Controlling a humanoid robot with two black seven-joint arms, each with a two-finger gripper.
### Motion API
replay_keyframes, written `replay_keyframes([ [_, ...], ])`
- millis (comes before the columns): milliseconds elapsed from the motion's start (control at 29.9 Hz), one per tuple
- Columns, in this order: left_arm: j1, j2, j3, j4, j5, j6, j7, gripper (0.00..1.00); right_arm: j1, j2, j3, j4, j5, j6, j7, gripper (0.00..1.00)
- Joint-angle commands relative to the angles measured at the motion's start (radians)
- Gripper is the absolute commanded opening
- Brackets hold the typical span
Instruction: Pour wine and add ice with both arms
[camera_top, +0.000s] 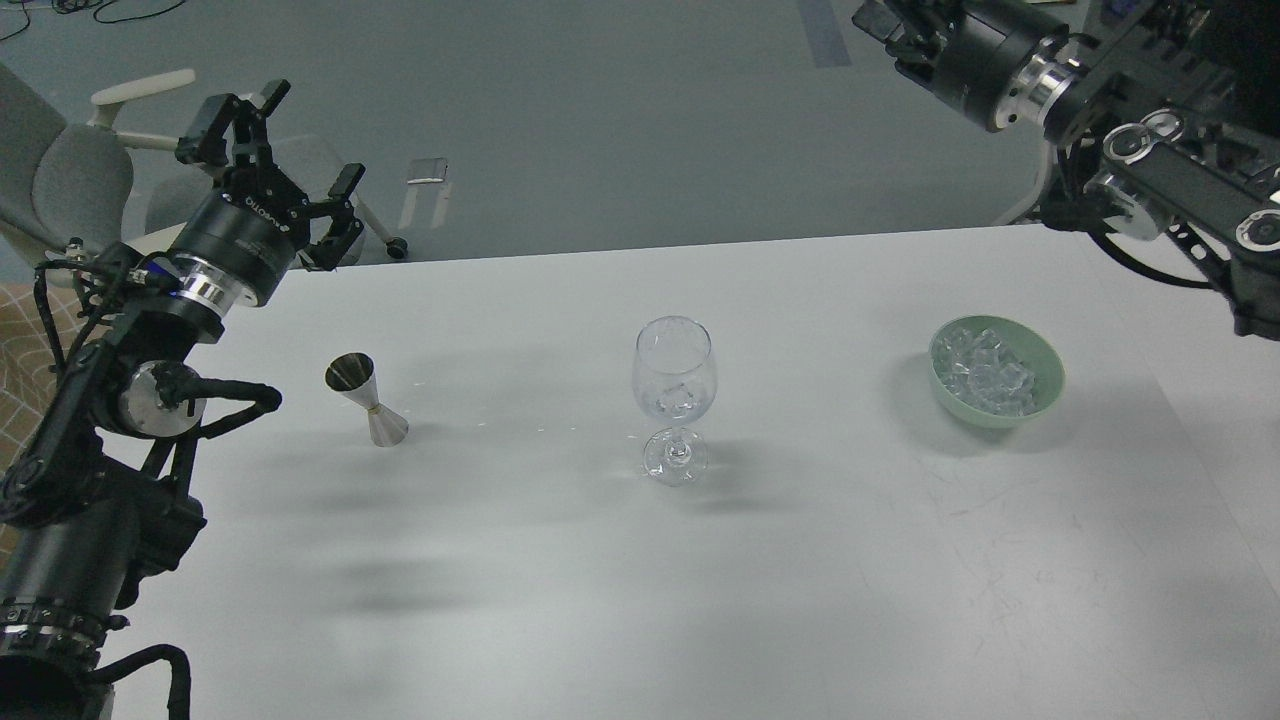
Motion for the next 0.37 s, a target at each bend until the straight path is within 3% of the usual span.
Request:
replay_keyframes([
  [0,-0.001,0.001,0.000,0.010,-0.001,0.000,0.000,0.98,-0.123,0.076,0.197,-0.055,0.007,0.001,0.001,0.99],
  [234,-0.001,0.001,0.000,0.025,-0.001,0.000,0.000,0.98,-0.190,0.248,0.401,-0.152,0.036,0.007,0.008,0.99],
  [334,-0.007,0.001,0.000,0.048,-0.003,0.000,-0.002,0.98,-0.195,0.301,0.438,-0.174,0.096,0.008,0.034,0.99],
])
